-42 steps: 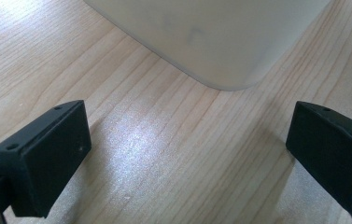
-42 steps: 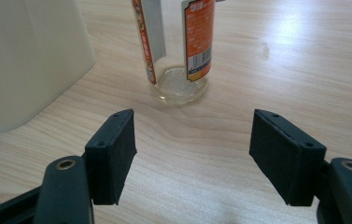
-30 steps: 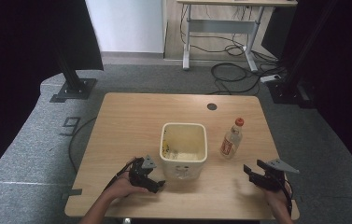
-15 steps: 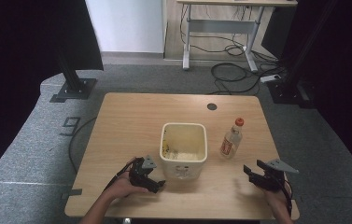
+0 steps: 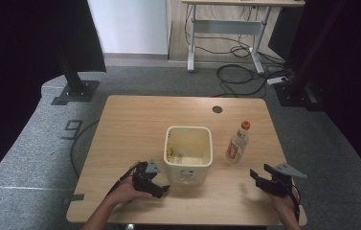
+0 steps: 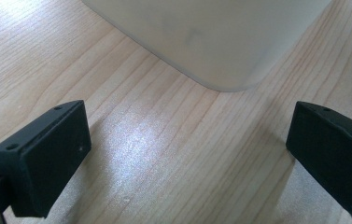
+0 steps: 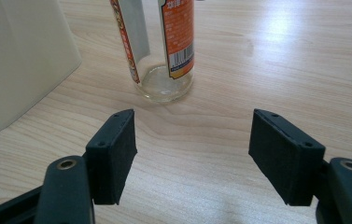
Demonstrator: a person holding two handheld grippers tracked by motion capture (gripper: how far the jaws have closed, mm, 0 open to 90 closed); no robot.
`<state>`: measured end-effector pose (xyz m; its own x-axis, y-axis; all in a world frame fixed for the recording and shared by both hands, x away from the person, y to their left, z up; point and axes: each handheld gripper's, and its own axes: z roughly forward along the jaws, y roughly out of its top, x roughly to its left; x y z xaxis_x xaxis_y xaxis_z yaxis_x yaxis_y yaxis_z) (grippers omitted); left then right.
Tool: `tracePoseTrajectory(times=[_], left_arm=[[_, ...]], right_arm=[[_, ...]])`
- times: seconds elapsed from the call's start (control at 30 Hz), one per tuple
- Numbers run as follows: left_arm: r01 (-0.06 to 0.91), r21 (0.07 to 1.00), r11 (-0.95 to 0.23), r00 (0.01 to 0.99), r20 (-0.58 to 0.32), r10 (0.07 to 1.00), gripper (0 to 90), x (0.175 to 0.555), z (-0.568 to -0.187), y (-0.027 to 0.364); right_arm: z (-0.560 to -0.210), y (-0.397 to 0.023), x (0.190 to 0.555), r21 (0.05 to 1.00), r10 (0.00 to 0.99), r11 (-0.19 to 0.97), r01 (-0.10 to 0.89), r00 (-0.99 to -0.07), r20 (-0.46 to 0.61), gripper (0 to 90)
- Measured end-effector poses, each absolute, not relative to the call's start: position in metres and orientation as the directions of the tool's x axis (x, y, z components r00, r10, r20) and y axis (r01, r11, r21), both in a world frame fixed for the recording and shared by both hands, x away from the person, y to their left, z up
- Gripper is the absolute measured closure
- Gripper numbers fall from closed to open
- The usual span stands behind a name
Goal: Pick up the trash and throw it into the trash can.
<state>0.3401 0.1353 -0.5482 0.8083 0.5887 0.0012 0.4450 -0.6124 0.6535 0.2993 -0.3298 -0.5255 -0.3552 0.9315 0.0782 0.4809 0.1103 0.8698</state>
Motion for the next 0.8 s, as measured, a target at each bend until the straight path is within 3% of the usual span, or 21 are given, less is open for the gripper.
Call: tracePoseTrajectory(times=[0.8], left_arm=[[0.446,0.655,-0.610,0.807,0.000,0.590,0.0,0.340,-0.548,0.135]], right_arm=[[-0.490,-0.323,0.292,0.922,0.920,0.110,0.372,-0.390,0.048,30.5]])
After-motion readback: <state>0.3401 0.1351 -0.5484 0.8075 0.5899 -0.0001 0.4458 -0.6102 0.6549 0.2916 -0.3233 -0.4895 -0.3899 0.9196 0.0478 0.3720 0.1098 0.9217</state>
